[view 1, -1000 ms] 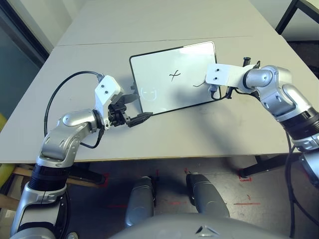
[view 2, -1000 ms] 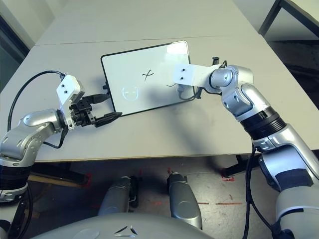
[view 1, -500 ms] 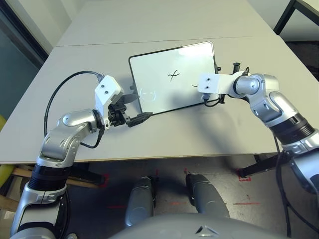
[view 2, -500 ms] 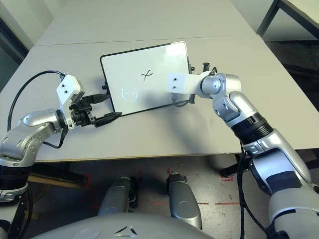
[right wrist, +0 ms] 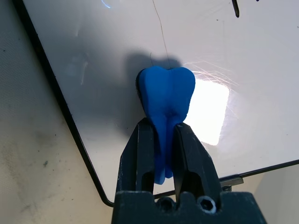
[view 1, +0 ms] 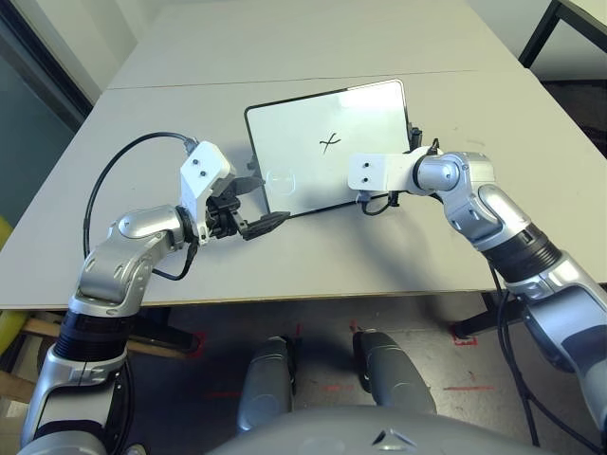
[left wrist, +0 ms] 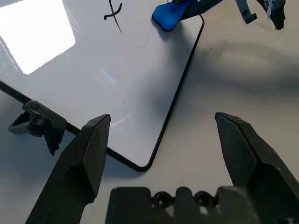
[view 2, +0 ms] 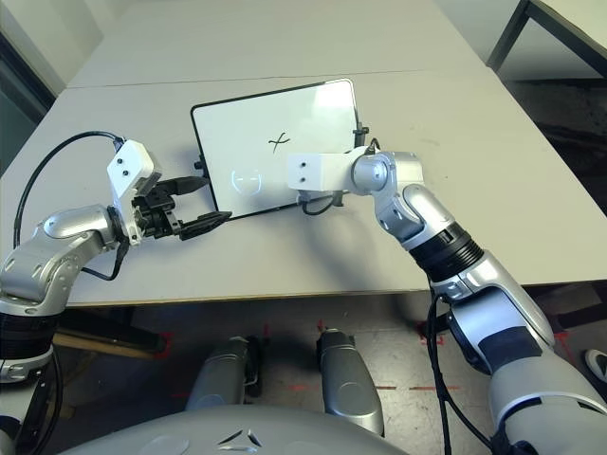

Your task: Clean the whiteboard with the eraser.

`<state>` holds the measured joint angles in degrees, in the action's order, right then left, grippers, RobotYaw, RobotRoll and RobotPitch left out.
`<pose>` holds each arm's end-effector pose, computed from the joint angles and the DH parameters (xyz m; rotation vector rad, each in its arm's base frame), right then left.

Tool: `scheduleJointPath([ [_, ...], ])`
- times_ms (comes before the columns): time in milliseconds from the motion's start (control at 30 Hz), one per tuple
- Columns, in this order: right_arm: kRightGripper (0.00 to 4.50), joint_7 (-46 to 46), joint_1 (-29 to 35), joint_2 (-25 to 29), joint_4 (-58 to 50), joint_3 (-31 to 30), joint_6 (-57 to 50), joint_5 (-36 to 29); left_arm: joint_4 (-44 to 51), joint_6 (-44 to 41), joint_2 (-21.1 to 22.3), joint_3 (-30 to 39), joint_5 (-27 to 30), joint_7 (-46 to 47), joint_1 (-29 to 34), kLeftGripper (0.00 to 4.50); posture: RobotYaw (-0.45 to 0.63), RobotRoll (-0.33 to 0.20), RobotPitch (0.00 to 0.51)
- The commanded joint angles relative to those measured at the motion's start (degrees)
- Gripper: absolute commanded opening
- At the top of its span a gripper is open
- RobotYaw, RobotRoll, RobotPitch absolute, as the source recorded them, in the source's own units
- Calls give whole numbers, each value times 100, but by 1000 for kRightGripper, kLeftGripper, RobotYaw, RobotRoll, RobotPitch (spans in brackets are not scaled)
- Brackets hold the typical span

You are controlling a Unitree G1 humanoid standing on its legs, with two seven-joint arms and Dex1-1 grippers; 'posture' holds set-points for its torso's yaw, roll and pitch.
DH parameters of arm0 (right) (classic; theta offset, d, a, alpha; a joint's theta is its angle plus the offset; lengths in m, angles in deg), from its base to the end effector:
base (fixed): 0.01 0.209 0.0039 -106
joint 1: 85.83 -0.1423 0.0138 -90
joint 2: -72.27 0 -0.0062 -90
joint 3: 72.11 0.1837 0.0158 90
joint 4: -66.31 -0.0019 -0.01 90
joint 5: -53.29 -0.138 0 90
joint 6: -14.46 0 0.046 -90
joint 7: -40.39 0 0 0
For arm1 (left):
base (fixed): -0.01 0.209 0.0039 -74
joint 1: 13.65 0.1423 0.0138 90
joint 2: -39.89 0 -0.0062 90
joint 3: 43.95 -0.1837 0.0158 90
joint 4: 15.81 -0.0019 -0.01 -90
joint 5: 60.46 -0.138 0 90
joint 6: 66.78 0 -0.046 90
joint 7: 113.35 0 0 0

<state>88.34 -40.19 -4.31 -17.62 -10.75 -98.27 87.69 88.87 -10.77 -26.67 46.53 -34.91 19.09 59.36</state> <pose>0.3054 -0.1328 0.1864 -1.3401 0.2088 0.7288 0.2402 0.2305 0.1638 0.2433 0.1910 -0.9190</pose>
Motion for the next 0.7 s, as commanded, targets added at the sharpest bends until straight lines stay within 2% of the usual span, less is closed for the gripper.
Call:
scheduleJointPath([
  [33, 348, 100, 54, 39, 26, -87, 32, 89, -90, 19, 0, -77, -82, -29, 17, 4500, -166, 0, 122],
  [433, 344, 48, 94, 755, 497, 98, 200, 287, -124, 60, -43, -96, -116, -30, 9, 4500, -171, 0, 124],
  [700, 341, -157, -63, 742, 734, 214, 234, 273, -152, 96, -56, -113, -122, -41, 7, 4500, -174, 0, 124],
])
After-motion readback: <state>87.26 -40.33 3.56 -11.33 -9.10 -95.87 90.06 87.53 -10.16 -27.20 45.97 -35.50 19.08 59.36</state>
